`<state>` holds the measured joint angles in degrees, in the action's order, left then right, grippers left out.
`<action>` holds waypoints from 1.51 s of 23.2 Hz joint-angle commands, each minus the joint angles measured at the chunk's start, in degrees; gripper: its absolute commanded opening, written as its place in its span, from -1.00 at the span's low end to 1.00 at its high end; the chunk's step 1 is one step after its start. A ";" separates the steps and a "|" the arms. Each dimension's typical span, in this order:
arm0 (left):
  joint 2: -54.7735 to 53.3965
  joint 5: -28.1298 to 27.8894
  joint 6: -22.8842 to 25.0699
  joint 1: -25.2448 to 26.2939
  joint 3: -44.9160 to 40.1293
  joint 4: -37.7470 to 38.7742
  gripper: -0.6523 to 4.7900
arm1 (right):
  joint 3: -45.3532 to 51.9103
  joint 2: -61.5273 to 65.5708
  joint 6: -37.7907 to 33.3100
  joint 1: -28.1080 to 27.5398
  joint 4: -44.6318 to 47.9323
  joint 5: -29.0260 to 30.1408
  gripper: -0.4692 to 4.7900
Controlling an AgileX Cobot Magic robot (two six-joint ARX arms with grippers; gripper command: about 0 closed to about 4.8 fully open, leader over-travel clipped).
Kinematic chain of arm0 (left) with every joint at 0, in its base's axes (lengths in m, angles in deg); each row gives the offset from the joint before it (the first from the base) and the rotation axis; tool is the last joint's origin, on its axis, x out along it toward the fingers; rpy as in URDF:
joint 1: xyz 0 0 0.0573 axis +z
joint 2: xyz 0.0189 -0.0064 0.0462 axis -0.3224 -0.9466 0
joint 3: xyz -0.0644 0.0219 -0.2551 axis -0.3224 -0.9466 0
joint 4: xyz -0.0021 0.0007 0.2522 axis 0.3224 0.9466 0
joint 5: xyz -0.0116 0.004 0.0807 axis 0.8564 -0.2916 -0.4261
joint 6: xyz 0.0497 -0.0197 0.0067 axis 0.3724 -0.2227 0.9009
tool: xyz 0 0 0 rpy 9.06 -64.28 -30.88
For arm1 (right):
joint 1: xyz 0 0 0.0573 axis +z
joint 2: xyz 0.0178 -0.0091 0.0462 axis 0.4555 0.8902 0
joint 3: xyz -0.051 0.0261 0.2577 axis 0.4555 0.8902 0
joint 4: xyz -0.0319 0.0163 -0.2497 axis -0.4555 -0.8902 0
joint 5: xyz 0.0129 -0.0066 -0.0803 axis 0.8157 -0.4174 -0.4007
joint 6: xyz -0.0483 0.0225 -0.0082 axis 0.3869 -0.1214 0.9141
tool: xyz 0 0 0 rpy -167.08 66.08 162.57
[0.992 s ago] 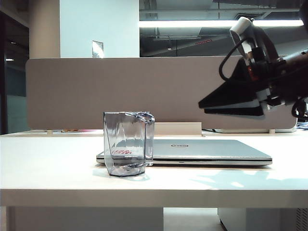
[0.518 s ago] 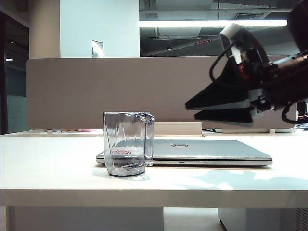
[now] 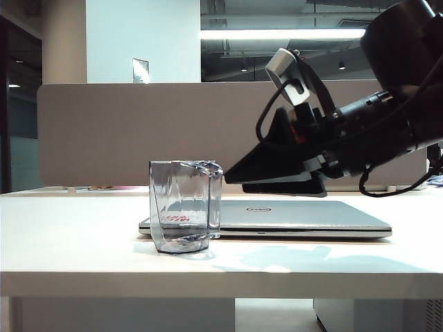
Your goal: Pick up the water cup and place it on the right side of the laptop.
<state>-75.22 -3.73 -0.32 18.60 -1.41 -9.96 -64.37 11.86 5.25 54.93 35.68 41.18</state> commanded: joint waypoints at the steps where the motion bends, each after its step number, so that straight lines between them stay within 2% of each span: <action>1: -0.04 0.22 0.04 -0.09 0.17 -0.81 -0.78 | -0.37 0.04 0.63 -0.04 3.58 -1.73 0.10; 3: -0.04 0.22 0.04 -0.09 0.17 -0.83 -0.78 | -0.61 0.74 0.61 -0.04 5.88 -1.29 0.10; 14: -0.04 0.20 0.04 -0.09 0.17 -0.85 -0.78 | -1.99 4.59 0.57 0.79 5.20 3.17 0.10; 18: -0.04 4.70 0.02 -0.13 0.20 -0.87 -0.78 | -2.10 4.68 0.59 1.99 5.31 -0.04 0.10; 25: -0.04 16.17 -0.68 -0.13 0.20 -1.14 -0.78 | -2.10 4.70 0.57 1.99 5.46 -0.09 0.10; 28: -0.07 20.48 -7.13 -0.13 0.72 -4.50 -0.78 | -2.10 4.68 0.57 1.99 5.35 -0.07 0.10; 32: -0.55 20.33 -7.52 -0.13 4.07 -4.09 -0.78 | -2.10 4.61 0.57 1.97 5.35 -0.07 0.10; 35: -5.22 20.31 -7.26 -0.13 8.35 -3.76 -0.78 | -2.10 4.55 0.52 1.97 5.31 -0.07 0.10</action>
<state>-78.98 16.37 -7.69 18.58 5.71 -13.35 -66.18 16.65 5.63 56.86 40.36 40.99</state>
